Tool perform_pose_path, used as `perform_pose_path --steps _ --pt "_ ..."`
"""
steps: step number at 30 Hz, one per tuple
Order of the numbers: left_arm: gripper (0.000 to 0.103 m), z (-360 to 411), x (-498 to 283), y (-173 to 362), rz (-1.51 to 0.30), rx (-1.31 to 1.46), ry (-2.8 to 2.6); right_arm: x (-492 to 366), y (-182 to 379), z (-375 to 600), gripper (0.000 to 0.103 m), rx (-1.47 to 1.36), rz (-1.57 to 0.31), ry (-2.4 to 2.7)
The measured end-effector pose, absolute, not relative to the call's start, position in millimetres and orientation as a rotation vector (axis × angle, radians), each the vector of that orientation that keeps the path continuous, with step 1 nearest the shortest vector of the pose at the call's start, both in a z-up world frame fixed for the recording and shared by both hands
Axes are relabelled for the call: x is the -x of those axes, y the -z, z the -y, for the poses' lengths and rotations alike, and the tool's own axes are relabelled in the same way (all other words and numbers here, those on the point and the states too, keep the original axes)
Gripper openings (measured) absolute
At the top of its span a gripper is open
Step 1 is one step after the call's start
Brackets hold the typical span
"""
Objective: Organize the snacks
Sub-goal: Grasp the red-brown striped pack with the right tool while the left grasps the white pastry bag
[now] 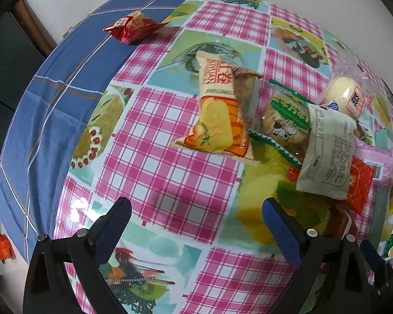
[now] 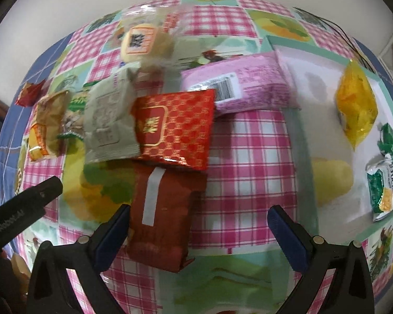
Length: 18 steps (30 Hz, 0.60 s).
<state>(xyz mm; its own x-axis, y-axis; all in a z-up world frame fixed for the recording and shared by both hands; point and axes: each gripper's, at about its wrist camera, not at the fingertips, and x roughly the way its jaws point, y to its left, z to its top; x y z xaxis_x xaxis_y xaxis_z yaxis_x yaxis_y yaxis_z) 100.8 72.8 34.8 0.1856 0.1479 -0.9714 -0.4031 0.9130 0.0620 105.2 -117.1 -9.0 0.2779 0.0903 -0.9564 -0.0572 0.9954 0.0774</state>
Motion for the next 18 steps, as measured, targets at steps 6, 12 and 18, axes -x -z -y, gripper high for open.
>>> perform_pose_path --steps 6,12,18 --pt "0.1 -63.6 -107.6 -40.7 -1.312 0.233 -0.361 -109.0 4.2 127.5 0.099 -0.034 -1.274 -0.11" --pt "0.1 -46.9 -113.7 -48.5 -1.281 0.232 -0.302 -112.3 -3.5 132.7 0.078 -0.017 -1.269 -0.141" --pt "0.1 -33.2 -117.0 -53.6 -1.253 0.237 -0.258 -112.0 -2.5 138.5 0.048 -0.038 -1.272 -0.151"
